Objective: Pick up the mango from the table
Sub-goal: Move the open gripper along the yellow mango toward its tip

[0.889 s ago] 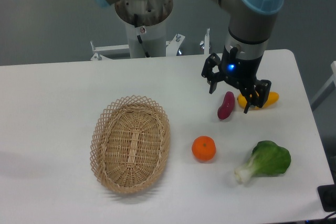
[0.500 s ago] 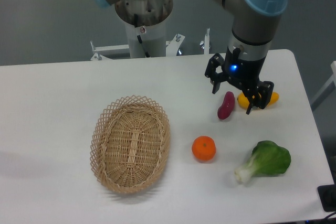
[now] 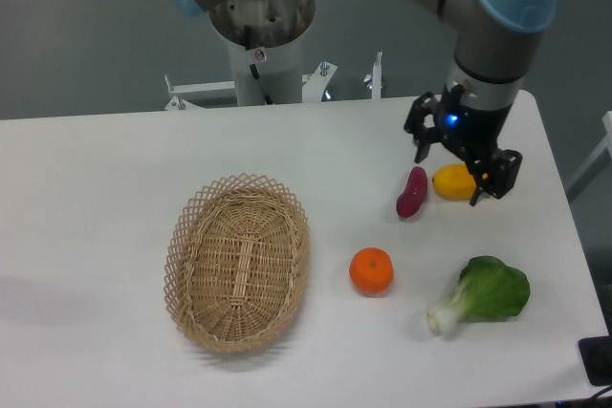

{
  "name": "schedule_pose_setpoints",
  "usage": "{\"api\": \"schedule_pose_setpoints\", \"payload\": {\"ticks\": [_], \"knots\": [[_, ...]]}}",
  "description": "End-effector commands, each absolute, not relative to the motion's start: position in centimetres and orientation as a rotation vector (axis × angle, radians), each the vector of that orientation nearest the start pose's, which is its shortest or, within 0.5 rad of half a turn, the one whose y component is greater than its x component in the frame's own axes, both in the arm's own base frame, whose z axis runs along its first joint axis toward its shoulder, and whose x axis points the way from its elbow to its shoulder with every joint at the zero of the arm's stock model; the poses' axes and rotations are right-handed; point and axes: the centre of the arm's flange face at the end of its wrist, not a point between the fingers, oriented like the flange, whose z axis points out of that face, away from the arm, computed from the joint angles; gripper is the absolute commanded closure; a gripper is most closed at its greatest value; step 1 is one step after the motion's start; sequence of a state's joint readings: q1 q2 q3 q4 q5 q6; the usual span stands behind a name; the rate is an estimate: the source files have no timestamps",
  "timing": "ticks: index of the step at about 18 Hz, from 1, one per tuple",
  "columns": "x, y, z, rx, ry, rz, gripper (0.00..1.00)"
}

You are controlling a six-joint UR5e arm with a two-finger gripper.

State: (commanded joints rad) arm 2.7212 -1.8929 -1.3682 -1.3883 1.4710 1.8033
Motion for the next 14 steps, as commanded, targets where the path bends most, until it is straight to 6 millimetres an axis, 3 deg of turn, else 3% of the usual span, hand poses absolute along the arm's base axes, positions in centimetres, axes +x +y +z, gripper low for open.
{"api": "schedule_pose_setpoints", "payload": {"ticks": [5,8,10,14], "knots": [[-54.1,36.6,38.7,-2.977,1.127,0.000,0.00],[-55.3,35.6,35.3,-2.959,1.321,-0.088,0.00],[-56.2,33.6,33.2,-3.022,1.358,-0.091,0.00],[-55.5,31.4,29.0,-3.048,1.402,0.014,0.00]]}}
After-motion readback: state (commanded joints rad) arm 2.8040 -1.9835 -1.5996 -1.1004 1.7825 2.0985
